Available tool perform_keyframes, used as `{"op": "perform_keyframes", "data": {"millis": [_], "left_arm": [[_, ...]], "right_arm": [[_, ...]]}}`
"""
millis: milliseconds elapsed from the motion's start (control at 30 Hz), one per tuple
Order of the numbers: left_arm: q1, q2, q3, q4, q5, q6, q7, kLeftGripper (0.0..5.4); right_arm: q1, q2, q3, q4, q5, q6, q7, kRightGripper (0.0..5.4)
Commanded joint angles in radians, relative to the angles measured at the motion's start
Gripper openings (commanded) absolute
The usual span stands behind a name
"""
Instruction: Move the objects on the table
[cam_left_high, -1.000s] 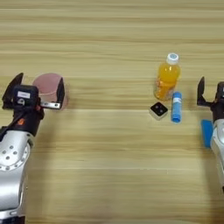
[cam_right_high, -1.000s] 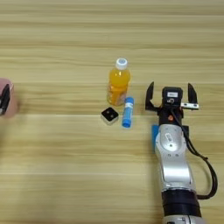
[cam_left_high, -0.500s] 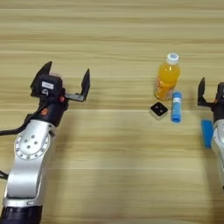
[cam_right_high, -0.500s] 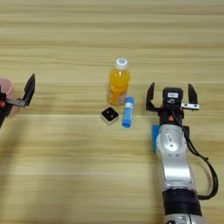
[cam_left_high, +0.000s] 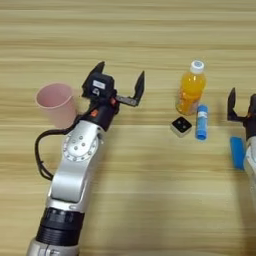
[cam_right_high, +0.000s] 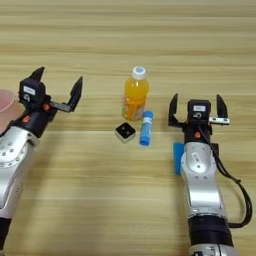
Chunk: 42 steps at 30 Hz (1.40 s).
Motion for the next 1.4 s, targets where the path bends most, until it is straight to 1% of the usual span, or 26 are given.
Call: {"op": "perform_keyframes", "data": {"millis": [33, 133, 333, 600, 700, 767, 867, 933, 967, 1033, 1100, 1233, 1400], "left_arm": [[-0.037, -0.021, -0.013, 0.120, 0.025, -0.082, 0.007, 5.37], [-0.054, -0.027, -0.021, 0.210, 0.055, -0.152, 0.020, 5.37], [-0.078, -0.040, -0.018, 0.329, 0.085, -0.252, 0.049, 5.37], [-0.116, -0.054, 0.015, 0.502, 0.101, -0.345, 0.112, 5.37], [-0.127, -0.059, 0.018, 0.529, 0.107, -0.366, 0.127, 5.37], [-0.129, -0.064, 0.023, 0.549, 0.115, -0.384, 0.149, 5.37], [-0.138, -0.068, 0.032, 0.579, 0.133, -0.399, 0.189, 5.37], [-0.144, -0.071, 0.037, 0.594, 0.140, -0.408, 0.207, 5.37], [-0.147, -0.072, 0.039, 0.598, 0.144, -0.412, 0.215, 5.37], [-0.150, -0.074, 0.041, 0.605, 0.148, -0.416, 0.222, 5.37], [-0.152, -0.076, 0.039, 0.610, 0.150, -0.417, 0.224, 5.37], [-0.153, -0.082, 0.031, 0.615, 0.157, -0.424, 0.229, 5.37], [-0.154, -0.093, 0.026, 0.616, 0.171, -0.424, 0.242, 5.37]], "right_arm": [[-0.006, -0.006, -0.005, 0.006, 0.008, -0.006, 0.006, 5.40], [-0.004, -0.008, -0.006, 0.004, 0.008, -0.007, 0.007, 5.40], [-0.002, -0.012, -0.005, 0.002, 0.007, -0.008, 0.012, 5.40], [0.005, -0.014, 0.003, -0.022, 0.007, -0.034, 0.020, 5.40], [0.010, -0.015, 0.003, -0.038, 0.013, -0.040, 0.032, 5.40], [0.017, -0.011, 0.002, -0.059, 0.034, -0.031, 0.055, 5.40], [0.034, -0.011, -0.005, -0.110, 0.088, -0.013, 0.100, 5.40], [0.045, -0.017, 0.001, -0.135, 0.132, 0.015, 0.154, 5.40], [0.051, -0.021, 0.007, -0.145, 0.140, 0.028, 0.173, 5.40], [0.065, -0.028, 0.027, -0.166, 0.134, 0.045, 0.202, 5.40], [0.076, -0.032, 0.032, -0.191, 0.130, 0.057, 0.213, 5.40], [0.093, -0.037, 0.027, -0.240, 0.184, 0.123, 0.267, 5.40], [0.112, -0.043, 0.073, -0.309, 0.229, 0.170, 0.355, 5.40]]}}
